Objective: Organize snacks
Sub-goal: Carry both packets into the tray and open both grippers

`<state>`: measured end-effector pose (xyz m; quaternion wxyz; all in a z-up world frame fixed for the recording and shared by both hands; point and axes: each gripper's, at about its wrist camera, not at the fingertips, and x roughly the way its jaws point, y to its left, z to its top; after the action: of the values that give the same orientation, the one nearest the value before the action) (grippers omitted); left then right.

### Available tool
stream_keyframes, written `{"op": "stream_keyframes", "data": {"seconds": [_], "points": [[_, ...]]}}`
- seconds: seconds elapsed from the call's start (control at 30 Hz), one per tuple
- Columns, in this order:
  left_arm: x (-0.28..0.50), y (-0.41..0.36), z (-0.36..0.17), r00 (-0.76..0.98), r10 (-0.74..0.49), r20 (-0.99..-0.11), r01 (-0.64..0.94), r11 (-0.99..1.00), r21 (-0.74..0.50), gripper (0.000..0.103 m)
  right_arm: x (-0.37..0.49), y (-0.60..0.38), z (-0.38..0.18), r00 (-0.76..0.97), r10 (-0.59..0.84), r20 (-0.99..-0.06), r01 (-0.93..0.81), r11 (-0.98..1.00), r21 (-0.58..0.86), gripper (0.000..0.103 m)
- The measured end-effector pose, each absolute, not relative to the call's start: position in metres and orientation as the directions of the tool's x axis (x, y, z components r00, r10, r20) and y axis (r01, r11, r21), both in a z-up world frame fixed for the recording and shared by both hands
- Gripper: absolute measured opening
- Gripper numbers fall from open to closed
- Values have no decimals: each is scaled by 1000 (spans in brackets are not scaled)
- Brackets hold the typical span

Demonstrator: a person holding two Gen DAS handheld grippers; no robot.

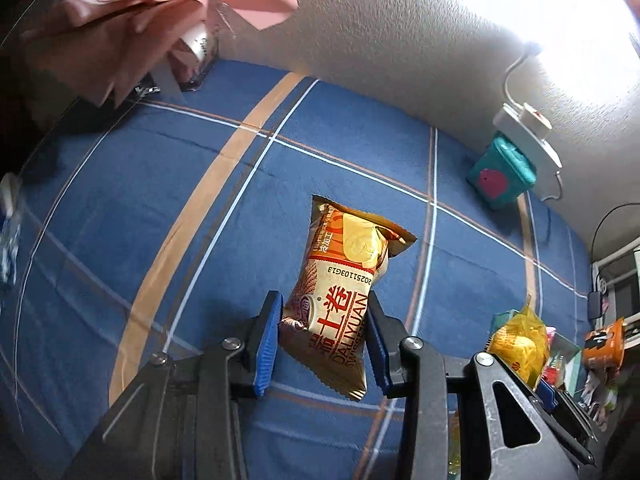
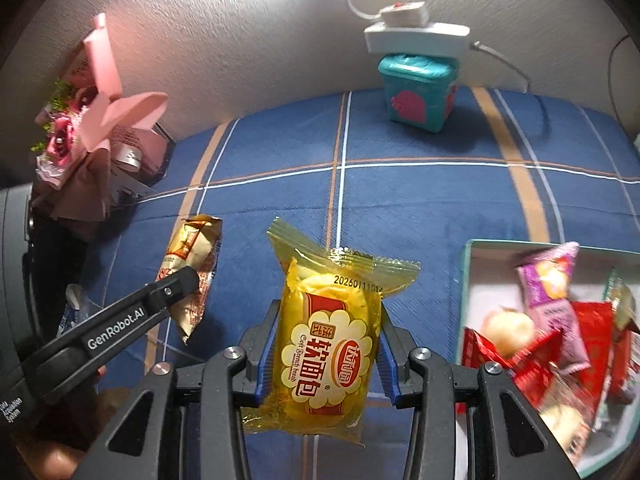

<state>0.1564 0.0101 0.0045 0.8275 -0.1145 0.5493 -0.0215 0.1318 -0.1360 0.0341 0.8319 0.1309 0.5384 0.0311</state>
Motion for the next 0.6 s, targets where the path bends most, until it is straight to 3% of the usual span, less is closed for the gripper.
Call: {"op": "stream_keyframes", "data": {"seconds": [0.6], "points": [[75,-1,40,510,-151,-847,-113,964,-241,41,54,-156,67,482,174,-859,95,964,249,44]]}}
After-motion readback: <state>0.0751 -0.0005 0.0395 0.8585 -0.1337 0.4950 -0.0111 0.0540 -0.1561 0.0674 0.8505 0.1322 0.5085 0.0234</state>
